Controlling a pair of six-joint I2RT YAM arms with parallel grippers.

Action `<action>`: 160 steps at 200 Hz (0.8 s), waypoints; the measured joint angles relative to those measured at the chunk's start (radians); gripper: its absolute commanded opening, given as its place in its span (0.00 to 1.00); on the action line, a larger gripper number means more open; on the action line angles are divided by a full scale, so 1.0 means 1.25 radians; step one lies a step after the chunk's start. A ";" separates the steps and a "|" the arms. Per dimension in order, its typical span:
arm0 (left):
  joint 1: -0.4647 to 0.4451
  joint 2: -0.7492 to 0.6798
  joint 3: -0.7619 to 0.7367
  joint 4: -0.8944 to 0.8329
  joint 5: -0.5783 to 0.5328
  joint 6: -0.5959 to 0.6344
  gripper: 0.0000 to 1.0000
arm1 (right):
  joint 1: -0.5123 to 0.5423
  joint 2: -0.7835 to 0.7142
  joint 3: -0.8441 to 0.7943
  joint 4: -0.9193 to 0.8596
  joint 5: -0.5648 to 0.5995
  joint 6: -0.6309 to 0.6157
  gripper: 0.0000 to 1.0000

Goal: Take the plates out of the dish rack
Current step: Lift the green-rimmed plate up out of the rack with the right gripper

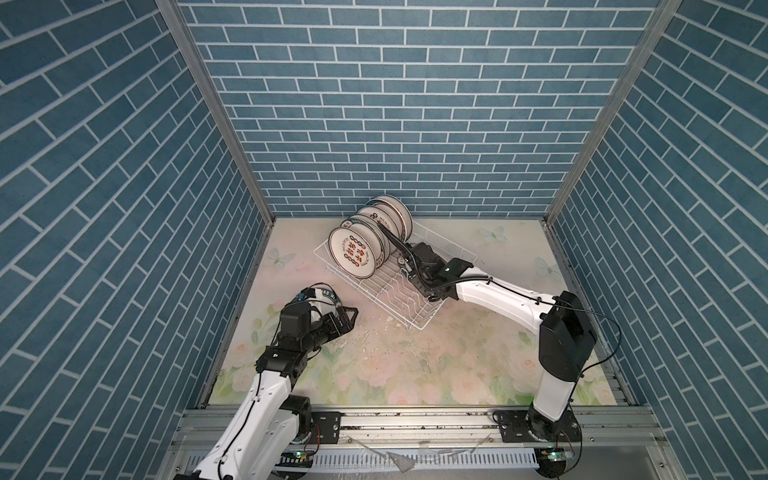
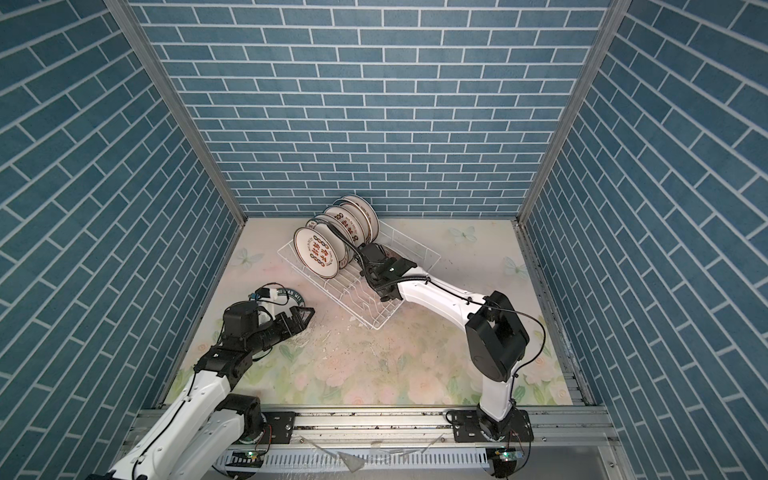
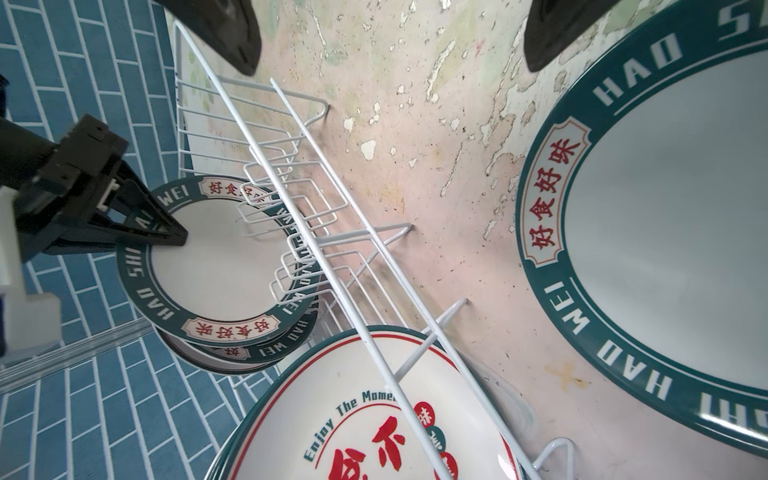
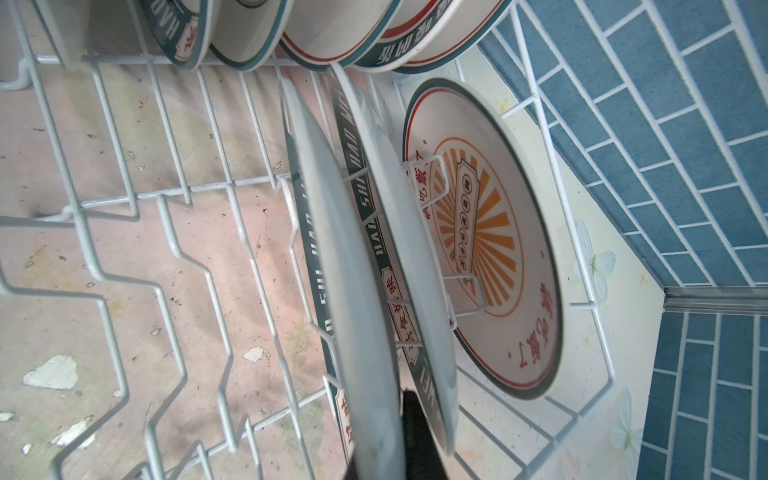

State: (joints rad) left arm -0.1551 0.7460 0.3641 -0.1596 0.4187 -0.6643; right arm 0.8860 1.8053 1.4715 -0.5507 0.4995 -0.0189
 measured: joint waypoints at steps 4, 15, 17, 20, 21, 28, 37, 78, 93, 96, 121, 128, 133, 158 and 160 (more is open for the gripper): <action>-0.001 0.002 0.000 0.000 -0.003 0.002 0.99 | 0.001 -0.005 -0.002 -0.002 0.002 0.000 0.03; -0.006 0.004 0.000 0.000 -0.012 0.005 0.99 | 0.005 -0.017 -0.005 -0.005 0.005 0.000 0.02; -0.007 0.005 0.000 0.000 -0.014 0.007 0.99 | 0.006 -0.020 -0.006 -0.005 0.007 0.000 0.02; -0.008 0.005 0.001 0.000 -0.016 0.008 0.99 | 0.008 -0.026 -0.008 -0.005 0.008 0.000 0.01; -0.009 0.005 0.001 0.000 -0.016 0.008 0.99 | 0.008 -0.027 -0.008 -0.005 0.009 0.000 0.01; -0.012 0.005 0.001 -0.001 -0.021 0.011 0.99 | 0.012 -0.039 -0.011 -0.005 0.013 -0.001 0.00; -0.014 0.005 0.002 0.001 -0.020 0.018 0.99 | 0.017 -0.058 -0.012 -0.006 0.020 -0.001 0.00; -0.018 -0.004 0.005 0.005 -0.031 0.057 0.99 | 0.032 -0.176 -0.028 0.004 0.031 -0.004 0.00; -0.018 -0.026 0.005 0.003 -0.042 0.072 0.99 | 0.038 -0.233 -0.045 0.027 0.030 -0.004 0.00; -0.018 -0.031 0.005 0.003 -0.044 0.075 0.99 | 0.039 -0.246 -0.050 0.034 0.030 -0.004 0.00; -0.018 -0.067 0.005 0.014 -0.042 0.084 0.99 | 0.043 -0.355 -0.119 0.112 0.015 -0.002 0.00; -0.018 -0.072 0.004 0.023 -0.036 0.083 0.99 | 0.043 -0.388 -0.147 0.139 0.004 0.002 0.00; -0.018 -0.074 0.004 0.031 -0.031 0.081 0.99 | 0.043 -0.409 -0.165 0.155 -0.005 0.006 0.00; -0.018 -0.098 -0.005 0.070 -0.014 0.070 0.99 | 0.043 -0.491 -0.255 0.248 -0.050 0.040 0.00; -0.018 -0.100 -0.005 0.073 -0.013 0.070 0.99 | 0.043 -0.496 -0.262 0.257 -0.055 0.045 0.00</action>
State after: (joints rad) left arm -0.1772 0.6212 0.3580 -0.0689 0.4026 -0.5766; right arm 0.9398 1.1858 1.1435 -0.2295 0.4309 0.0368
